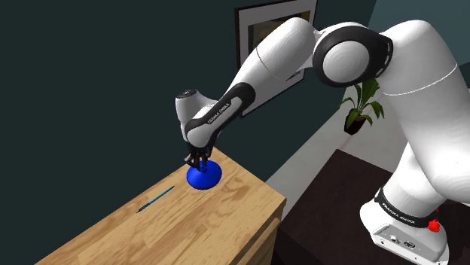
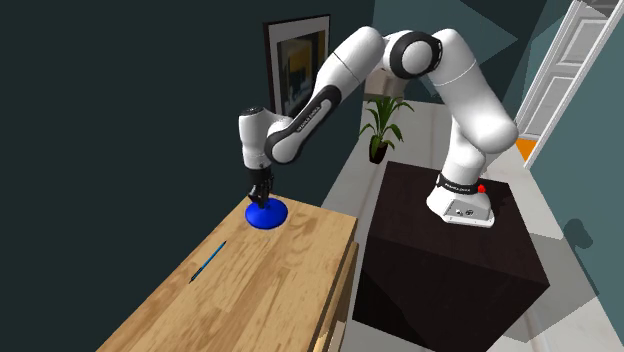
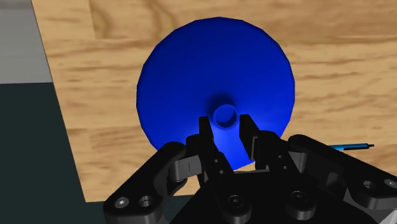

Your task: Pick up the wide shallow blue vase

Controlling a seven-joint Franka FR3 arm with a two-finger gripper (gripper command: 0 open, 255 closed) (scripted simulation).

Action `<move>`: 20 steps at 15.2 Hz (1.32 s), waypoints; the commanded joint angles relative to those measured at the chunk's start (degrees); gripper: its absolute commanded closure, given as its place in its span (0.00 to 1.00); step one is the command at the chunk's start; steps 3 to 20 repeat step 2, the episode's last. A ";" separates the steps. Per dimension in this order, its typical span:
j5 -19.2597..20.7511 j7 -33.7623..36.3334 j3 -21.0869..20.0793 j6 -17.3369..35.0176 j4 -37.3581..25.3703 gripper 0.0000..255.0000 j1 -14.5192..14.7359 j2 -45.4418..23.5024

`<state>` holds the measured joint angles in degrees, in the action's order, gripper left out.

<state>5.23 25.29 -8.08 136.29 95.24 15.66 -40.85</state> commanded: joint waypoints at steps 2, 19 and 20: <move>-0.10 -0.12 -0.08 -0.72 -0.02 1.00 -0.13 0.71; -0.10 -0.12 -0.08 -0.72 -0.02 1.00 -0.13 0.71; -0.10 -0.12 -0.08 -0.72 -0.02 1.00 -0.13 0.71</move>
